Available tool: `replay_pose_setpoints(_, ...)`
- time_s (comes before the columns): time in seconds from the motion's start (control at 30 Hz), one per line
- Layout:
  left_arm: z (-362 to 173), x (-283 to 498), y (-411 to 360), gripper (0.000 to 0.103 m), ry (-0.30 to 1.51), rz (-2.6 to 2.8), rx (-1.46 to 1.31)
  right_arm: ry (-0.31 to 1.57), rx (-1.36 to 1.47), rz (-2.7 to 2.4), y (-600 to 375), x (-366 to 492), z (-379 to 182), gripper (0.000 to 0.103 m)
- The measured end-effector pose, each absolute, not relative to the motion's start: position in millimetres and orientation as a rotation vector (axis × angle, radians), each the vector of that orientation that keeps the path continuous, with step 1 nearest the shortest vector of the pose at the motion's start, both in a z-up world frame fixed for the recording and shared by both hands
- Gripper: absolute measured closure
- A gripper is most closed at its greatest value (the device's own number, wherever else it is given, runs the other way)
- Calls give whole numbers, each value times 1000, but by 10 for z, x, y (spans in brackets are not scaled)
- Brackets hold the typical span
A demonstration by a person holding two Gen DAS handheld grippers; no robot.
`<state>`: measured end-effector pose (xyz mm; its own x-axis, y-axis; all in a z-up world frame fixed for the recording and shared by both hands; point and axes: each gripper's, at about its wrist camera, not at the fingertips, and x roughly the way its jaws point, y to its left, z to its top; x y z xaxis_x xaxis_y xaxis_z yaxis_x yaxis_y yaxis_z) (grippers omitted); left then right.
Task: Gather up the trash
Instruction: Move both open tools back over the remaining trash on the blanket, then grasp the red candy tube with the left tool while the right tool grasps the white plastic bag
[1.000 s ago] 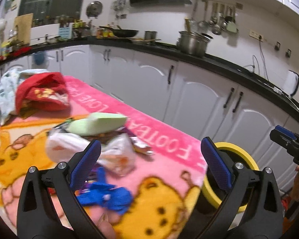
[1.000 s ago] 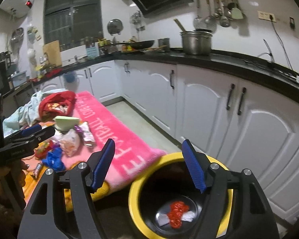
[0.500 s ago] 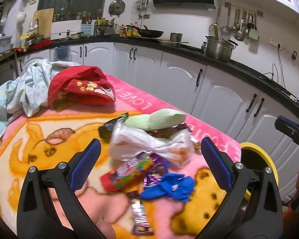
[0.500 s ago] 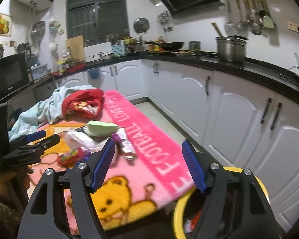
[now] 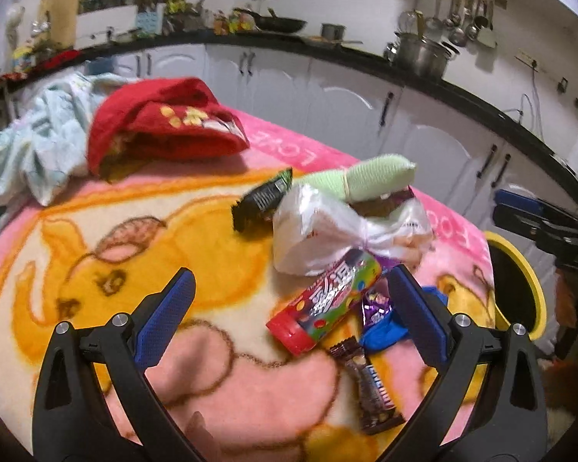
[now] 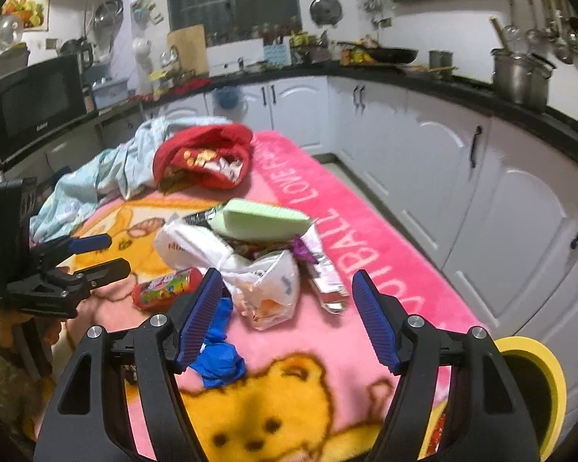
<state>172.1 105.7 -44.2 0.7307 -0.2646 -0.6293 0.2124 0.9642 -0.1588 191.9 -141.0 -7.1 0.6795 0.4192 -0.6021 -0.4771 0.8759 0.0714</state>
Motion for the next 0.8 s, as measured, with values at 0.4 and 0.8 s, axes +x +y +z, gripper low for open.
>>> replay_pose_setpoints(0.4, -795, 1971, 1081, 24, 807, -445, -110, 748, -105, 542, -1117, 2357, -459, 38)
replay_pose_setpoints(0.8, -932, 2065, 909, 42, 882, -524, -70, 783, -129, 589, -962, 2432, -582, 62)
